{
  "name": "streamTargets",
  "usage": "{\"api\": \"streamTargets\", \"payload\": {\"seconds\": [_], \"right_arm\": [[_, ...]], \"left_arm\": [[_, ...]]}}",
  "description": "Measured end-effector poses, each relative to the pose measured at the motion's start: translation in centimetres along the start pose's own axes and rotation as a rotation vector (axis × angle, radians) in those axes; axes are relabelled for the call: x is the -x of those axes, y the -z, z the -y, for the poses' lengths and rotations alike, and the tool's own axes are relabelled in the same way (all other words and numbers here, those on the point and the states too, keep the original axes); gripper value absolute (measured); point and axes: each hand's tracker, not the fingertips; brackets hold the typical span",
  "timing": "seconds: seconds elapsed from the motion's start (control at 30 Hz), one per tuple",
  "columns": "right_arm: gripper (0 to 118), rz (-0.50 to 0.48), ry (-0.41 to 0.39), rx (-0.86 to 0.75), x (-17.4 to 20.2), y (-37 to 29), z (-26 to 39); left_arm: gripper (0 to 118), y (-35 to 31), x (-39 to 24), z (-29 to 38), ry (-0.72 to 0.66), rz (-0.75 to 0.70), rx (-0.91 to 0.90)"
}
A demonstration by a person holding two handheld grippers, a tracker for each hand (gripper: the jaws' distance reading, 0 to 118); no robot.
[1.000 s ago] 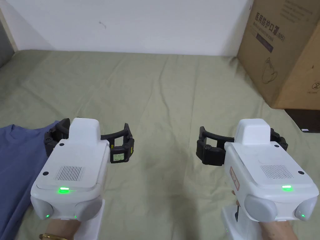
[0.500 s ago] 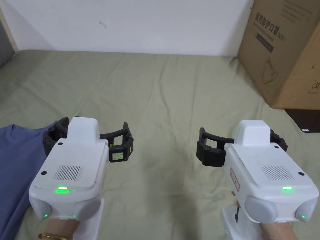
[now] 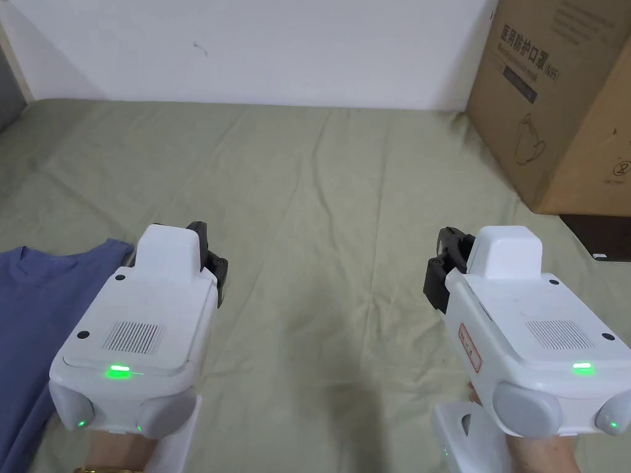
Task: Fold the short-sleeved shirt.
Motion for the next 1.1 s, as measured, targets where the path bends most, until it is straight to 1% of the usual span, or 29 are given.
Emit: {"api": "streamTargets", "payload": {"seconds": [0.1,0.23,0.4,0.43,0.5,0.63,0.7,0.8,0.83,0.93,0.97,1.07,1.1], "right_arm": [[0,-0.005,-0.016,0.008,0.4,0.1,0.0],[0,-0.018,0.001,0.016,0.4,0.0,0.0],[0,-0.010,-0.003,0.026,0.4,0.1,0.1],[0,-0.095,0.085,0.025,0.8,-0.1,-0.1],[0,-0.078,0.060,0.023,0.6,-0.1,0.0],[0,-0.074,0.068,0.041,0.4,-0.1,0.1],[0,-0.056,0.060,0.037,0.4,-0.1,0.1],[0,-0.062,0.054,0.040,0.3,-0.1,0.1],[0,-0.068,0.019,0.024,0.3,-0.2,0.0],[0,-0.071,0.022,0.026,0.3,-0.1,-0.2],[0,-0.070,-0.003,0.025,0.3,-0.1,-0.3],[0,-0.085,-0.013,0.016,1.0,0.2,-0.8],[0,-0.090,-0.030,0.014,1.3,0.3,-0.9]], "left_arm": [[0,0.1,-0.3,0.1,0.015,-0.023,-0.003],[0,0.2,0.1,0.2,-0.038,-0.005,0.007],[0,0.3,0.1,0.2,-0.031,-0.010,0.011],[0,0.3,0.1,0.2,-0.034,-0.007,0.012],[0,0.3,0.1,0.1,-0.036,-0.010,0.010],[0,0.3,0.1,-0.1,-0.048,-0.005,0.008],[0,0.4,0.1,-0.2,-0.041,-0.010,0.005],[0,0.4,0.2,-0.3,-0.040,-0.009,0.003],[0,0.4,0.2,-0.4,-0.044,-0.010,0.004],[0,0.5,0.4,-0.5,-0.057,-0.017,0.001],[0,0.4,0.5,-0.5,-0.060,-0.021,0.000],[0,0.1,1.3,-0.6,-0.058,-0.040,-0.003],[0,0.0,1.6,-0.6,-0.060,-0.045,-0.005]]}}
